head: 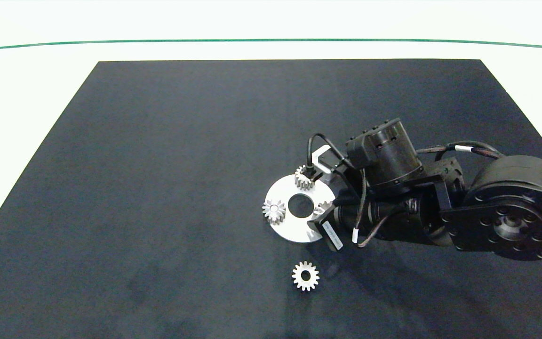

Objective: Remove an incorrectly installed larger gear and replace it with the correct smaller gear

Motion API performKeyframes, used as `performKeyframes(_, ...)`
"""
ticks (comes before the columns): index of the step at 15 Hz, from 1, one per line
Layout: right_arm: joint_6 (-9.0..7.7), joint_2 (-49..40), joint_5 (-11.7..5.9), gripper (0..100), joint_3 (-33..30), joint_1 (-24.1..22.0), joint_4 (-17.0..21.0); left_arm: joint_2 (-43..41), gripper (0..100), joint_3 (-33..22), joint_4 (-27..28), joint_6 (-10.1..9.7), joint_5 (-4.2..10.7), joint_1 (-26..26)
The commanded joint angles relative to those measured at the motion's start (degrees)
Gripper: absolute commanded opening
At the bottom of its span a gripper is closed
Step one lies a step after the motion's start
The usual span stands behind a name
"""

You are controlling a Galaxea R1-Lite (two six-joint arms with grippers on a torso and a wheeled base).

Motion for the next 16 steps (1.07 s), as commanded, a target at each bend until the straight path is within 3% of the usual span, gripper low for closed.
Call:
performKeyframes(1, -0.24, -1.38, -0.09, 28, -0.42, 0.55, 0.04, 0.09, 100, 0.16, 0.22, 0.0, 0.05, -0.01)
performKeyframes(7, -0.24, -6.39, -0.7, 28, -0.24, 0.47, 1.44, 0.0, 100, 0.42, 0.13, 0.0, 0.14, 0.25)
performKeyframes(10, 0.03, -9.03, -3.95, 28, 0.29, -4.02, 1.88, -0.09, 100, 0.42, 0.13, -0.08, 0.31, 0.43)
performKeyframes(16, 0.55, -12.02, -3.34, 28, 6.0, -15.35, 1.71, -0.35, 100, 0.42, 0.22, -0.08, 0.58, 0.69)
